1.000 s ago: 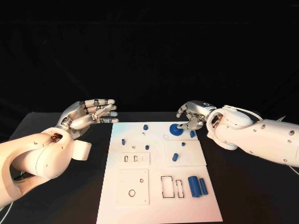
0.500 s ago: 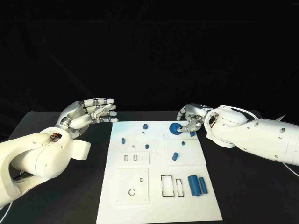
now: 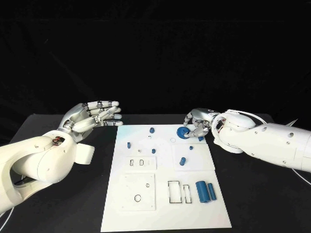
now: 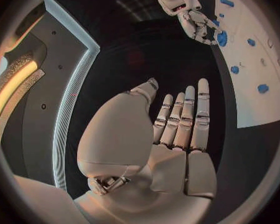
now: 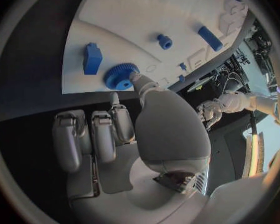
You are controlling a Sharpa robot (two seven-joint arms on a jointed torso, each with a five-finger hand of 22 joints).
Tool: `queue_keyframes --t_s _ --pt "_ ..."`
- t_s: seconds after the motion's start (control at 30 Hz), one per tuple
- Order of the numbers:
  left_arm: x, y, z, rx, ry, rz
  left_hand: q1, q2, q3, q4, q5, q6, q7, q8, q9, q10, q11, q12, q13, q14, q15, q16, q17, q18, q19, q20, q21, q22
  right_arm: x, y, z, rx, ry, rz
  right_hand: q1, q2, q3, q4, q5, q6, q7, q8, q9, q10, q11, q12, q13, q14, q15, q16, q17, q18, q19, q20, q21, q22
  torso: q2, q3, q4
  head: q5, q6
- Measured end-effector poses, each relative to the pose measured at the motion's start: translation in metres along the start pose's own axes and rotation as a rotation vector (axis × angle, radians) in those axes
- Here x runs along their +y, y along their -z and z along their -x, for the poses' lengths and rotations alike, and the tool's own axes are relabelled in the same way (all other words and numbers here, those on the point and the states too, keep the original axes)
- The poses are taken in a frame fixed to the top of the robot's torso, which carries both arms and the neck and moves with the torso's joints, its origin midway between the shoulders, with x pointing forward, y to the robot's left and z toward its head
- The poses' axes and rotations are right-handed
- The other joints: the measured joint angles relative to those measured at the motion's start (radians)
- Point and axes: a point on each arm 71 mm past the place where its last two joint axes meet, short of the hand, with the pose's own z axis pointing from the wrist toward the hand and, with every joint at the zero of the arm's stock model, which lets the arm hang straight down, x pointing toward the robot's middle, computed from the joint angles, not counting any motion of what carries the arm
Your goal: Assemble the parts on the task board
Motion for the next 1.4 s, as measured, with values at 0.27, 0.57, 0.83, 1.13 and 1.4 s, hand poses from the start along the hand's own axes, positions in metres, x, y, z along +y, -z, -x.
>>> queue_keyframes --t_s 0.27,0.57,0.83,1.13,1.4 --pt "0.000 0.000 0.000 0.000 0.000 0.001 0.000 0.000 0.000 0.000 0.000 0.000 0.000 0.000 0.000 0.000 0.000 0.000 0.000 0.000 0.000 0.000 0.000 0.000 0.000 0.000 0.000 0.000 0.003 -0.001 -0.001 0.008 -0.003 0.008 0.013 0.013 0.034 0.014 0.007 0.039 -0.003 0.019 0.004 0.007 -0.004 0.009 0.000 0.000 0.000 0.004 0.000 0.000 0.000 0.000 0.007 0.000 0.000 0.0005 -0.0009 -0.001 0.000" --pt "0.000 0.000 0.000 -0.001 0.000 0.003 0.000 0.000 0.003 -0.003 0.000 0.000 0.000 0.000 0.000 0.000 0.000 0.000 0.000 0.000 0.000 0.000 0.003 0.000 0.000 0.000 0.000 0.001 0.005 -0.003 -0.003 0.020 -0.004 0.010 0.013 0.013 0.048 0.014 0.007 0.053 -0.003 0.021 0.004 0.015 -0.006 0.013 0.000 0.000 0.000 0.004 0.000 0.000 0.000 0.000 0.012 0.000 0.000 0.0011 0.0004 -0.001 -0.002" --pt "0.000 0.000 0.001 -0.001 -0.001 0.004 0.000 0.000 0.003 -0.003 0.000 0.000 0.000 0.000 0.000 0.000 0.000 -0.004 0.000 0.000 0.000 0.000 0.003 0.000 0.000 0.000 0.000 0.001 0.005 -0.004 -0.003 0.022 -0.003 0.008 0.013 0.013 0.053 0.014 0.007 0.056 -0.006 0.021 0.006 0.015 -0.006 0.013 0.000 0.000 0.000 0.004 0.000 0.000 0.000 0.000 0.015 0.000 0.000 0.0011 0.0004 -0.001 -0.005" --pt "0.000 0.000 0.001 -0.001 -0.001 0.005 0.000 0.000 0.003 -0.003 0.000 0.000 0.000 0.000 0.000 0.000 0.000 -0.004 0.000 0.000 0.000 0.000 0.003 0.000 0.000 0.000 0.000 0.001 0.009 -0.005 -0.004 0.020 0.002 0.015 0.013 0.013 0.058 0.013 0.007 0.058 -0.004 0.021 0.005 0.015 -0.006 0.013 0.000 0.000 0.000 0.008 0.000 -0.013 0.000 0.000 0.019 0.000 0.000 0.0016 0.0000 0.000 -0.008" --pt "0.001 0.000 0.001 -0.002 -0.001 0.007 0.000 0.000 0.003 -0.003 0.000 0.000 0.000 0.000 0.000 0.000 0.000 -0.004 0.000 0.000 0.000 0.000 0.003 0.000 0.000 0.000 0.000 0.001 0.012 -0.002 -0.007 0.010 0.009 0.023 0.013 0.013 0.090 0.017 0.027 0.081 -0.010 0.019 0.002 0.022 -0.012 0.017 0.000 0.000 0.000 0.008 0.000 -0.015 0.000 0.000 0.019 0.000 -0.001 0.0012 -0.0004 0.000 -0.007"
